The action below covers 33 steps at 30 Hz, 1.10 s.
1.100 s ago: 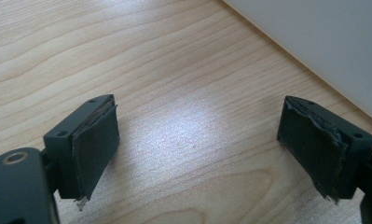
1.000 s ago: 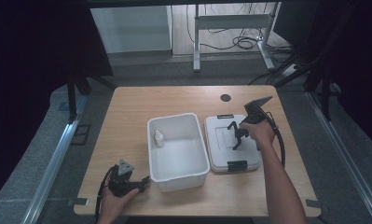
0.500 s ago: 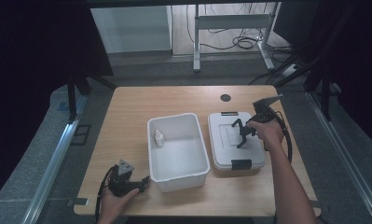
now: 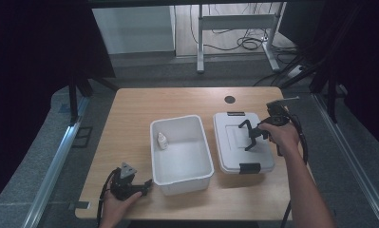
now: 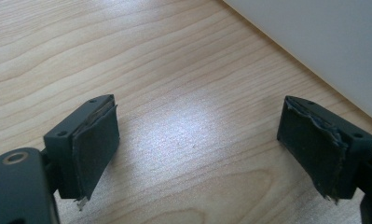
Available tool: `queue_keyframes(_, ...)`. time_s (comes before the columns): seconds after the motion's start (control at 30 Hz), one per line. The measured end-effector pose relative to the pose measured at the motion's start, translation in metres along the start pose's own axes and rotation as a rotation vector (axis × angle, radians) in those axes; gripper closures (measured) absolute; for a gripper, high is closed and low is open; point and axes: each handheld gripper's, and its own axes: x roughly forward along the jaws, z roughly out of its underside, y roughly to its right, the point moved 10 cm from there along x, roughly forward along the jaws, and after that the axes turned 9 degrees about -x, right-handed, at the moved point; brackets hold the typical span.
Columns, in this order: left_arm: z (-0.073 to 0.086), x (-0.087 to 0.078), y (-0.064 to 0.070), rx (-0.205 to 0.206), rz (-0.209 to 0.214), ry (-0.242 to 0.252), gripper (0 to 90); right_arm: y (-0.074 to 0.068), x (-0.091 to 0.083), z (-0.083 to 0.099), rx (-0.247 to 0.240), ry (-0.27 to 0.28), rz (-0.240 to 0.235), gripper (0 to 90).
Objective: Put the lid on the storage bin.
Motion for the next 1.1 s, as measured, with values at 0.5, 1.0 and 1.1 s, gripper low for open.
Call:
queue_keyframes(0.5, 0.000, 0.000, 0.000, 0.000, 0.000, 0.000, 12.6, -0.010, -0.021, 0.006, -0.009, 0.035, -0.043, 84.5)
queue_keyframes(1.0, 0.000, 0.000, 0.000, 0.000, -0.001, 0.003, 12.7, -0.025, -0.033, 0.009, -0.025, 0.040, -0.059, 84.5)
queue_keyframes(1.1, 0.000, 0.000, 0.000, -0.001, 0.000, 0.002, 12.7, -0.030, -0.036, 0.009, -0.031, 0.042, -0.053, 84.5)
